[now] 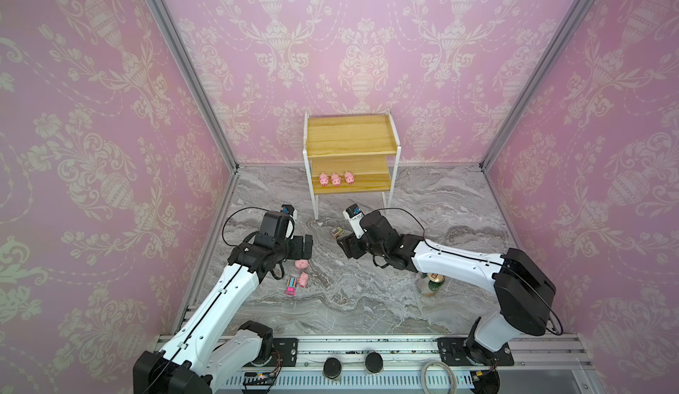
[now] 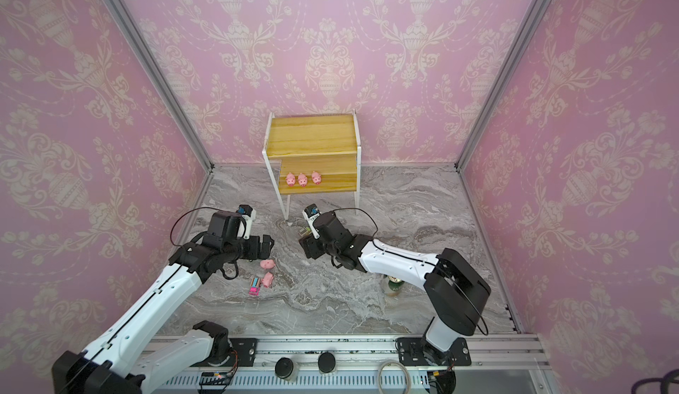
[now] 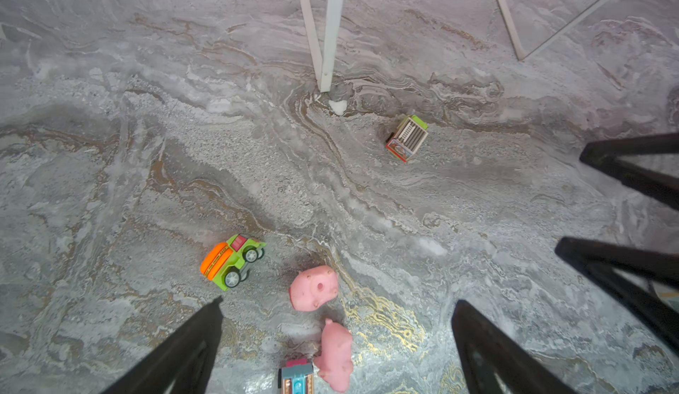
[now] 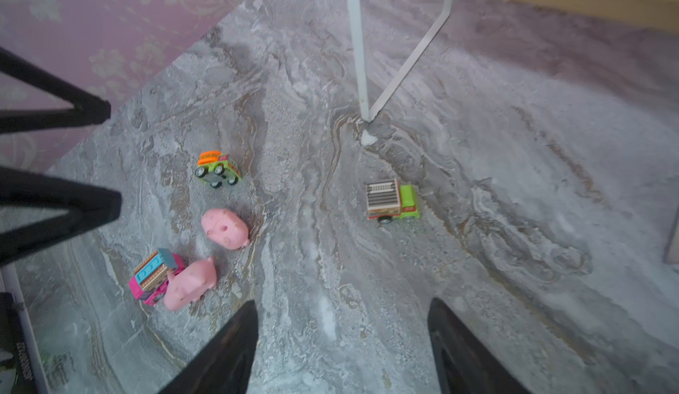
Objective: Organize plastic toys on shelves
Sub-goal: Place the plastic toy on the shelf, then move the plastic toy to the center of the table.
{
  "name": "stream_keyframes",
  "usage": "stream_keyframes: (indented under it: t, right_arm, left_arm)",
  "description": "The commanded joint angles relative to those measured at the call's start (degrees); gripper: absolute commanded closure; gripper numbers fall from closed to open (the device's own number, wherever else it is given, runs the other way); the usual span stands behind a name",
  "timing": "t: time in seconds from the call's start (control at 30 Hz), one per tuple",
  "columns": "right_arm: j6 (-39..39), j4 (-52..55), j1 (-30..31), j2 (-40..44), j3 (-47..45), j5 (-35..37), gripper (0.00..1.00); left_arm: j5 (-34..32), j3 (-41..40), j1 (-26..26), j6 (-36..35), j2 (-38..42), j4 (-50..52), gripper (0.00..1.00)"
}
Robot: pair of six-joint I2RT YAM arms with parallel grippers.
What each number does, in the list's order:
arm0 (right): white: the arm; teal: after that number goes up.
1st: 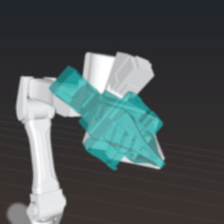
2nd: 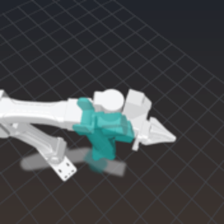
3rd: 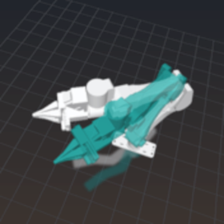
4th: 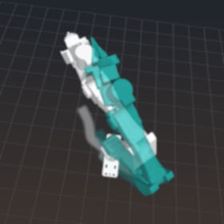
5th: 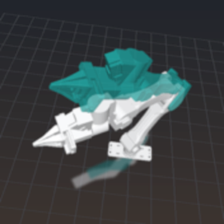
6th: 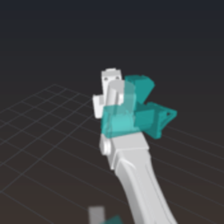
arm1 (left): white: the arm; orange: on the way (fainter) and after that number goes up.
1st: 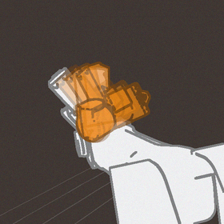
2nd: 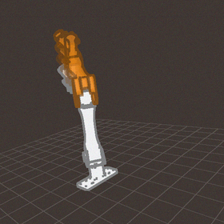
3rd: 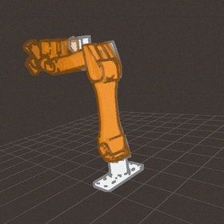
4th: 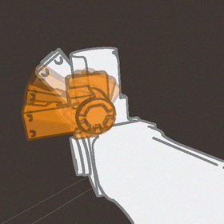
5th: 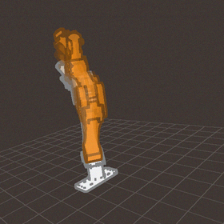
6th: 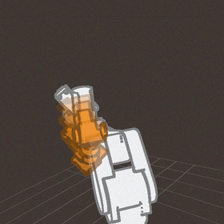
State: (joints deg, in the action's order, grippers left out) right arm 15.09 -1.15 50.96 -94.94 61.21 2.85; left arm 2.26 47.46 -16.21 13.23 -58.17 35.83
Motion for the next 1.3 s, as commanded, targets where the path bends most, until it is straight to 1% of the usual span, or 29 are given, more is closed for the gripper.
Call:
stream_keyframes:
  t: [0.0,0.17,0.2,0.27,0.43,0.6,0.83,1.03,1.27]
  right_arm:
    - [-1.1,3.9,2.5,-3.5,3.4,-3.5,0.27]
    - [-6.8,4.7,5.2,-7.7,5.5,-8.2,0.27]
    - [-8.0,4.3,5.8,-8.5,7.8,-9.1,0.27]
    - [-10.5,4.7,6.8,-10.2,9.2,-10.5,0.27]
    - [-16.7,9.2,9.6,-15.1,14.7,-12.2,0.26]
    - [-21.6,15.6,11.8,-19.8,21.2,-11.4,0.26]
    - [-23.0,18.4,13.5,-24.6,26.5,-10.5,0.26]
    - [-22.7,18.3,14.0,-28.4,29.3,-8.8,0.26]
    - [-21.7,16.0,14.0,-31.8,30.7,-5.8,0.26]
  left_arm:
    - [-2.4,1.2,2.6,1.9,-1.0,1.9,0.01]
    - [-2.3,1.7,8.3,3.3,-2.5,2.1,0.01]
    - [-2.3,1.7,9.2,3.4,-2.6,2.0,0.01]
    - [-2.2,1.8,10.6,3.6,-3.0,2.0,0.01]
    - [-2.2,1.7,12.2,3.7,-3.3,2.0,0.01]
    - [-2.1,1.8,13.0,3.8,-3.8,2.1,0.01]
    - [-1.4,1.8,14.7,4.7,-4.0,1.9,0.01]
    - [-1.1,2.0,16.5,5.2,-4.0,2.0,0.01]
    - [-0.8,1.9,16.9,5.3,-4.0,1.9,0.01]
